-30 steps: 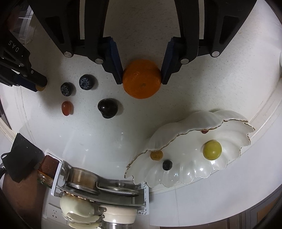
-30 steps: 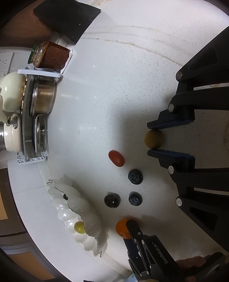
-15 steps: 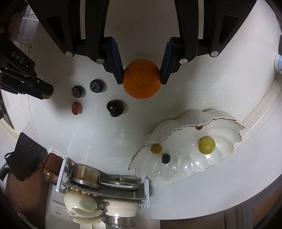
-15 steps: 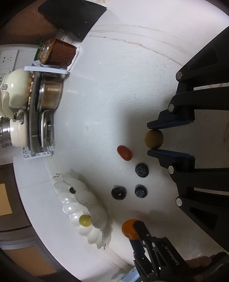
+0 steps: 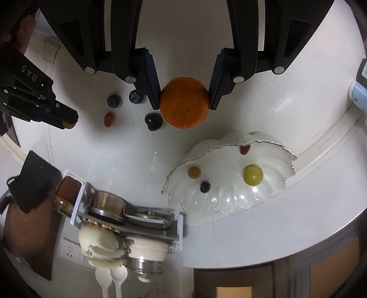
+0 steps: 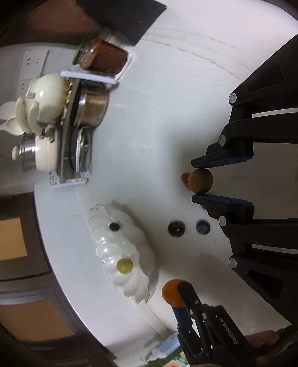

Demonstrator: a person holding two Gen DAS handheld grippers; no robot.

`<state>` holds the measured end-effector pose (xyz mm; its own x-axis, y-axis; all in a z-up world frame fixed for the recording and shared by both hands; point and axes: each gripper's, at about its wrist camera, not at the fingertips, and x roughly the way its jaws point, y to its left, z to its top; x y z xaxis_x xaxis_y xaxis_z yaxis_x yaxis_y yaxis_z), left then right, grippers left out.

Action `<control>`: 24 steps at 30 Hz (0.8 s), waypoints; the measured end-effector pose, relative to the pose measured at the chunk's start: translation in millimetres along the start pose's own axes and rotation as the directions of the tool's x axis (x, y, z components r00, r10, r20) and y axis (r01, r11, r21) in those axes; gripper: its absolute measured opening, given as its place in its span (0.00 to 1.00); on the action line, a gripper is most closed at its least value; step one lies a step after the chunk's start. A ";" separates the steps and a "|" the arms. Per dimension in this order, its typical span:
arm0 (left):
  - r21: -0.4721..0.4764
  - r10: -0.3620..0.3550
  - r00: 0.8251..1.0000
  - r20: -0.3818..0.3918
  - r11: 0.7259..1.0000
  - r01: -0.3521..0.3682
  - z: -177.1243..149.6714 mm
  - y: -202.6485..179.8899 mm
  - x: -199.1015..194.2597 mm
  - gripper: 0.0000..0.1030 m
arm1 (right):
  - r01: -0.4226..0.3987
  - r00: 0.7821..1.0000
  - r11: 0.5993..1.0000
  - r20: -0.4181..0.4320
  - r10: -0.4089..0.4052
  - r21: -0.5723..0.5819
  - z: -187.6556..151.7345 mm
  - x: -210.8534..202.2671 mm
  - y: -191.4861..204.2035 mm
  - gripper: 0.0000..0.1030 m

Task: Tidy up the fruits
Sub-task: 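Carry the mandarin and brown fruit with both tools over the white bowl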

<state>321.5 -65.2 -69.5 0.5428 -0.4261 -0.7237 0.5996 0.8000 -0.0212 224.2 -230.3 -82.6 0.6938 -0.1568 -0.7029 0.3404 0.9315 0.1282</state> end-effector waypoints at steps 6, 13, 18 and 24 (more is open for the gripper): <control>-0.035 0.031 0.999 0.035 0.999 -0.029 4.6 3.5 -15.8 0.40 | -0.060 0.998 0.997 0.031 0.062 -0.047 12.9 -8.9 11.1 0.24; -0.081 0.071 0.994 0.078 0.995 -0.065 12.0 8.3 -34.8 0.40 | -0.122 0.989 0.988 0.067 0.129 -0.096 30.5 -19.1 20.5 0.24; -0.097 0.101 0.988 0.116 0.991 -0.090 21.4 11.1 -46.5 0.40 | -0.159 0.981 0.978 0.092 0.172 -0.135 46.3 -22.8 28.3 0.24; -0.113 0.125 0.980 0.155 0.988 -0.108 33.1 15.9 -57.6 0.40 | -0.181 0.969 0.966 0.131 0.208 -0.187 63.5 -26.0 36.9 0.24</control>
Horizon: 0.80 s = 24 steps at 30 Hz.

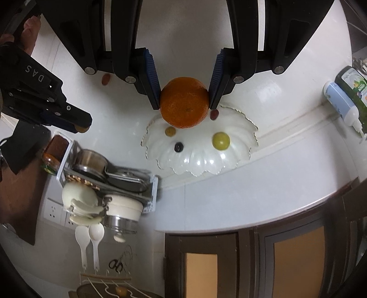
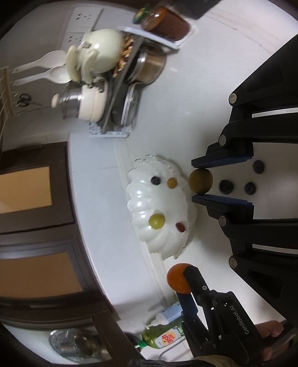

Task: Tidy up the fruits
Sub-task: 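Carry the mandarin and brown fruit with both tools over the white bowl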

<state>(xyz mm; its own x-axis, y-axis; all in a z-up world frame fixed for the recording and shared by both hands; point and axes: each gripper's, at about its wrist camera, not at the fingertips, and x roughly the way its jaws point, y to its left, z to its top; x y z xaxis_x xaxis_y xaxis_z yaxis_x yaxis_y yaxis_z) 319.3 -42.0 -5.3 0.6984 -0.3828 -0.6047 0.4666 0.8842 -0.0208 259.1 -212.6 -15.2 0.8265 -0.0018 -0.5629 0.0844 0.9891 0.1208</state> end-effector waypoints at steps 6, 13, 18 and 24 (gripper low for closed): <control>-0.011 0.026 1.000 0.016 1.000 -0.026 12.8 5.7 -2.4 0.40 | -0.010 0.998 0.999 0.058 0.013 -0.045 18.9 -1.2 8.3 0.24; -0.028 0.048 0.998 0.032 0.998 -0.047 31.0 11.1 -1.3 0.40 | -0.049 0.996 0.998 0.073 0.052 -0.040 43.2 9.8 8.9 0.24; -0.053 0.043 0.999 0.029 0.998 -0.041 46.5 19.0 6.0 0.40 | -0.061 0.995 0.997 0.078 0.065 -0.044 56.4 21.2 11.3 0.24; -0.057 0.067 0.997 0.026 0.996 -0.066 63.1 24.3 18.2 0.40 | -0.065 0.995 0.997 0.068 0.068 -0.052 74.5 38.6 11.9 0.24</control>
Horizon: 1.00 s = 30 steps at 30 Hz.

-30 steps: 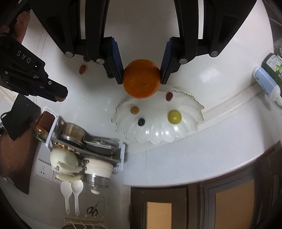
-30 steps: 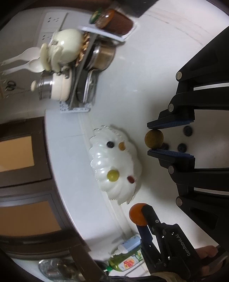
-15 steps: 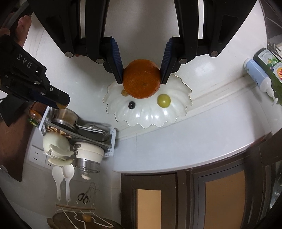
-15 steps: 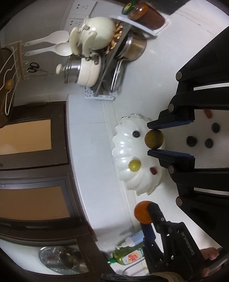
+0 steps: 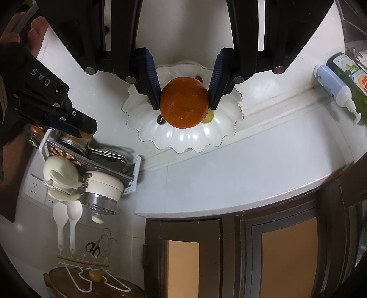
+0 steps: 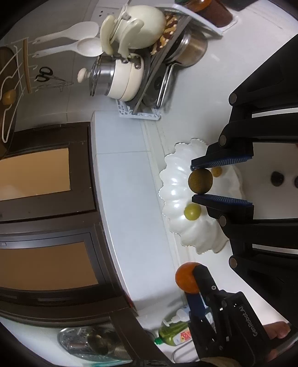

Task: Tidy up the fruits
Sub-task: 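Carry the mandarin and brown fruit with both tools over the white bowl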

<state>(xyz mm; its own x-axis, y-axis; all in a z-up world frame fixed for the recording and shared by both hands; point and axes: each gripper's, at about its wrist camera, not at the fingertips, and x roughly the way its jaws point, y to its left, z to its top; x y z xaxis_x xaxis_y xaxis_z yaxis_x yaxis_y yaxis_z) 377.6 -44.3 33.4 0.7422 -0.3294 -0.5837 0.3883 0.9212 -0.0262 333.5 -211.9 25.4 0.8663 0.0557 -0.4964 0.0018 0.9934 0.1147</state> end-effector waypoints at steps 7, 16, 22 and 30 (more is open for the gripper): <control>-0.008 0.017 1.000 -0.026 1.000 -0.017 11.8 6.1 19.7 0.40 | 0.007 1.000 1.000 -0.020 -0.008 -0.020 19.7 22.8 -1.8 0.24; -0.032 0.008 0.993 -0.116 0.999 -0.012 22.1 17.9 58.4 0.40 | -0.022 0.992 0.999 -0.123 0.015 -0.049 30.4 72.5 -2.0 0.24; -0.044 0.018 0.984 -0.180 0.999 -0.026 26.6 24.7 87.8 0.40 | -0.029 0.975 0.999 -0.221 0.025 -0.015 28.3 110.9 -8.0 0.24; -0.073 0.023 0.960 -0.280 0.996 -0.045 23.3 34.1 125.4 0.40 | -0.024 0.952 0.999 -0.306 0.015 -0.026 28.4 142.3 -6.5 0.24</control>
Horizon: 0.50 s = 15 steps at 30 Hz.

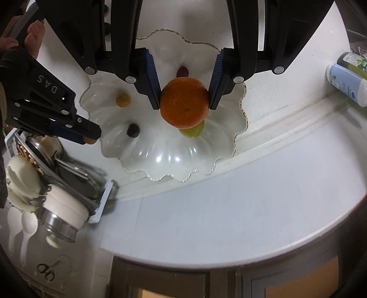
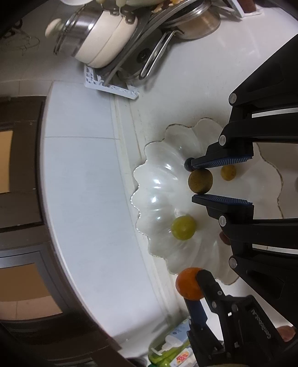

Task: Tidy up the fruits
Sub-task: 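Carry the mandarin and brown fruit with both tools over the white bowl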

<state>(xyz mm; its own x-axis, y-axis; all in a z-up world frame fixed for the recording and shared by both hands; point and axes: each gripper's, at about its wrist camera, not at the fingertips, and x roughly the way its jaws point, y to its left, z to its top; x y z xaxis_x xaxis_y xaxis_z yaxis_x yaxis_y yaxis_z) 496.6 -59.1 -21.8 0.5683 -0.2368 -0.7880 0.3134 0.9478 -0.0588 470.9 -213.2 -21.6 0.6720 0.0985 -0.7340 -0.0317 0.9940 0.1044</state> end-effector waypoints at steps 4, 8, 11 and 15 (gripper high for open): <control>-0.017 -0.001 0.999 -0.054 1.000 0.000 1.1 3.8 17.8 0.40 | 0.001 0.999 1.000 -0.047 -0.001 -0.009 3.2 15.1 1.7 0.24; -0.028 0.007 0.995 -0.095 1.000 -0.009 1.4 5.6 32.2 0.40 | 0.001 0.995 1.000 -0.097 0.000 0.003 3.3 30.4 -0.1 0.24; -0.036 0.008 0.992 -0.124 0.999 -0.012 0.8 7.9 42.3 0.40 | 0.010 0.991 1.000 -0.134 -0.008 0.010 1.0 43.1 -1.9 0.24; -0.031 0.016 0.989 -0.149 0.999 -0.021 0.0 9.2 51.6 0.40 | 0.010 0.986 1.000 -0.169 -0.007 0.020 -2.0 54.2 -3.8 0.24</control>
<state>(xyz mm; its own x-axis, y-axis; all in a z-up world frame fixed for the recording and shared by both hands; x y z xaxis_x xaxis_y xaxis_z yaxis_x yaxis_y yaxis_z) 528.8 -62.6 -63.0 0.4539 -0.1876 -0.8711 0.2776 0.9587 -0.0618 505.9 -211.5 -63.1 0.5373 0.0984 -0.8376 -0.0102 0.9939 0.1102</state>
